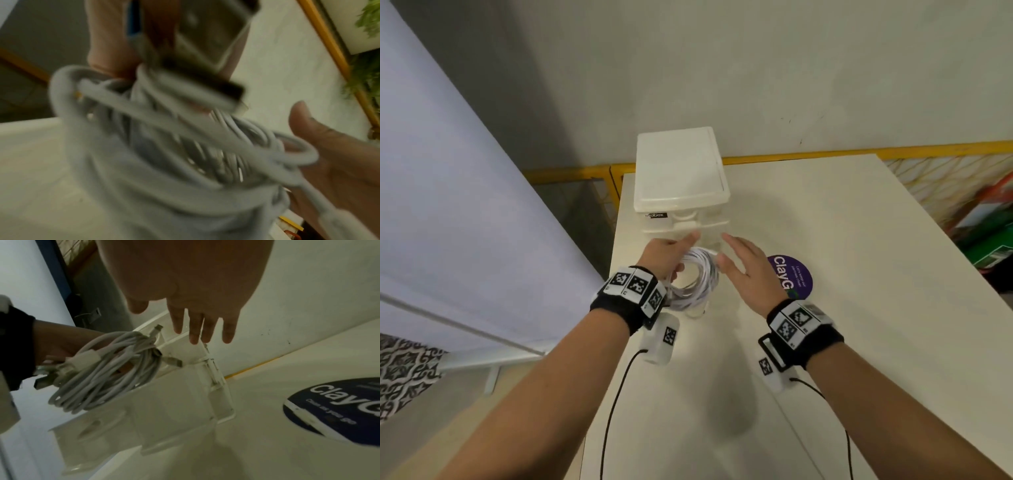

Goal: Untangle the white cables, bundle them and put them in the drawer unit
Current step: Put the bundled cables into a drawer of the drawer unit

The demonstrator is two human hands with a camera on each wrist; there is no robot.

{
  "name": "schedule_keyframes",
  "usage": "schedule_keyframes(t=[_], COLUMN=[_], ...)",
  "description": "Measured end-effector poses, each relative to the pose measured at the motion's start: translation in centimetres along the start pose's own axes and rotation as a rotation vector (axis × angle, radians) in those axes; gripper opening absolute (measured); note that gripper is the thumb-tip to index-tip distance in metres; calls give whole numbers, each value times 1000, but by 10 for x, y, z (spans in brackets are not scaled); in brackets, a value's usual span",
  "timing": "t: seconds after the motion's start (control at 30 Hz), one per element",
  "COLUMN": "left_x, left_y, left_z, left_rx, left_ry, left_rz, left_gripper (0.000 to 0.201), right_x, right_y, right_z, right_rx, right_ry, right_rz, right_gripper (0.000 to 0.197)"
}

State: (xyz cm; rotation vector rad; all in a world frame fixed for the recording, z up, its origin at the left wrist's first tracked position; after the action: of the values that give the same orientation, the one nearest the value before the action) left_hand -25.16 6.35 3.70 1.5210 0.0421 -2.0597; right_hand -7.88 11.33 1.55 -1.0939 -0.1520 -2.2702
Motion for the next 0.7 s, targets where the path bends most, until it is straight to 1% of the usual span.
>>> schedule_keyframes(t=[0.1, 0.13, 0.2, 0.27, 0.37, 0.43, 0.5, 0.57, 0.6, 0.67, 0.7], left_x=[2, 3, 6, 9, 14, 16, 19, 21, 22, 21, 19], left_y=[-9, -11, -19, -25, -27, -27, -28, -29, -29, -28, -27], left_z=[-6, -7, -8, -7, -4, -5, -9, -10, -10, -10, -10], left_rx=[41, 60, 112, 195, 289, 298, 241, 142, 92, 18, -15], left_ry=[-74, -89, -140, -187, -169, -233, -304, -342, -364, -427, -457], left_rz=[96, 110, 111, 96, 34, -14, -65, -104, -125, -169, -190], left_gripper=[59, 62, 63, 56, 40, 38, 35, 28, 26, 28, 32], right_x=[-7, -9, -8, -6, -6, -4, -2, -1, -2, -8, -11], right_y=[-11, -11, -10, -9, -11, -10, -8, -4, 0, 4, 5], right_z=[-14, -17, -21, -22, -24, -26, -28, -31, -32, -34, -34], right_rx=[106, 108, 51, -14, -93, -153, -151, -35, 51, 231, 292], right_ry=[28, 15, 16, 21, 57, 92, 87, 64, 80, 199, 271], right_rz=[-69, -80, -50, -33, -21, 44, 158, 250, 270, 267, 264], right_gripper=[46, 42, 36, 33, 31, 33, 36, 46, 56, 78, 85])
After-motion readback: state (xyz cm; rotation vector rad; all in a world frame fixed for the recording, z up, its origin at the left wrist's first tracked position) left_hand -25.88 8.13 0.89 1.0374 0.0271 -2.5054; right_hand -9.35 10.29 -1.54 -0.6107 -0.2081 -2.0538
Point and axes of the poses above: each hand's wrist, its own y-axis away from the middle knuckle, its own z-axis out of the back of the hand, x = y × z, the point moved 2 cm from there along -y, towards the middle knuckle, and after that the axes turned 2 degrees about y, right-handed, at the moved point
